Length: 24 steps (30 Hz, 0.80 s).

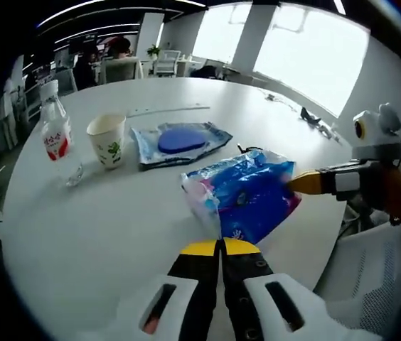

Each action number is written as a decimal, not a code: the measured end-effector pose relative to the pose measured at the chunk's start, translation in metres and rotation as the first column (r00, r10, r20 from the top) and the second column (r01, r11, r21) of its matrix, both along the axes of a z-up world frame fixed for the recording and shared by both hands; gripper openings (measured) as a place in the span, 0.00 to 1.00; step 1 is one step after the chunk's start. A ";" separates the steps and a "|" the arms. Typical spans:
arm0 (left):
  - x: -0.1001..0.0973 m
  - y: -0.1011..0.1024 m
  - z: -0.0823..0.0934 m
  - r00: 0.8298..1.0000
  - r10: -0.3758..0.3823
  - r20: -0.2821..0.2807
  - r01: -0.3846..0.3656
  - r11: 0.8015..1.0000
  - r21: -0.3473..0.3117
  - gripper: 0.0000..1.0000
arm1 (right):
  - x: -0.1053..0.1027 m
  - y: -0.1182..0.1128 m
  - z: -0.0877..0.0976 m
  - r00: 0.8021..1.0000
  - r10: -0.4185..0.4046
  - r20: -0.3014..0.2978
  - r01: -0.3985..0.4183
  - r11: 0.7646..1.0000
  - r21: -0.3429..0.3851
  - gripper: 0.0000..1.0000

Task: Arrange the tabletop items into an orderly group along one side of the table until the central work area is clear of visible clutter.

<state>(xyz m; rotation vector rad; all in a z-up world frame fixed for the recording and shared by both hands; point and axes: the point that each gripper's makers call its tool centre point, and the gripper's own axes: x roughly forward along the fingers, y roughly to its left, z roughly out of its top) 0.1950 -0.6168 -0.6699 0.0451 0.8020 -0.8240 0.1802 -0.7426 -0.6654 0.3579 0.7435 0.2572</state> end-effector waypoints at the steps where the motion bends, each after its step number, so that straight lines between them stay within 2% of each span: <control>1: 0.001 -0.002 0.002 1.000 -0.001 0.001 0.001 1.000 -0.003 0.00 | 0.001 -0.002 0.002 1.000 -0.005 0.005 0.005 1.000 0.002 0.00; 13: 0.018 -0.029 0.025 1.000 -0.017 0.026 0.019 0.998 -0.052 0.00 | 0.026 -0.031 0.030 0.998 -0.024 0.061 0.023 1.000 0.019 0.00; 24: 0.033 -0.064 0.033 0.998 -0.045 0.035 0.048 0.996 -0.080 0.00 | 0.049 -0.066 0.039 0.996 -0.041 0.081 0.041 0.999 -0.001 0.00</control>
